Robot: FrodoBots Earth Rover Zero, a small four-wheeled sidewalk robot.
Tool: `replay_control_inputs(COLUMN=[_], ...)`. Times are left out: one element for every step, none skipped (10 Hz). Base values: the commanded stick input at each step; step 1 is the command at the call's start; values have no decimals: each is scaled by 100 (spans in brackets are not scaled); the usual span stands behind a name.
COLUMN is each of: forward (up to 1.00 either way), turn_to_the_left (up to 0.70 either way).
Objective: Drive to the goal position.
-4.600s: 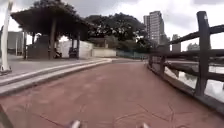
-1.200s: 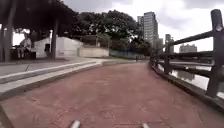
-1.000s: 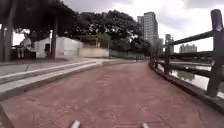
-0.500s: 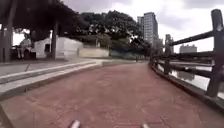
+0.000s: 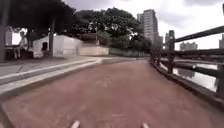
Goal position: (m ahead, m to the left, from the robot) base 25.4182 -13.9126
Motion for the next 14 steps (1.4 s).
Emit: replay_control_inputs(forward=[70,70,70,70,70,70,70,70,70,70,70,70,70,70], turn_to_the_left=[0,0,0,0,0,0,0,-2,-7,-35,-35,-35,-34,-33])
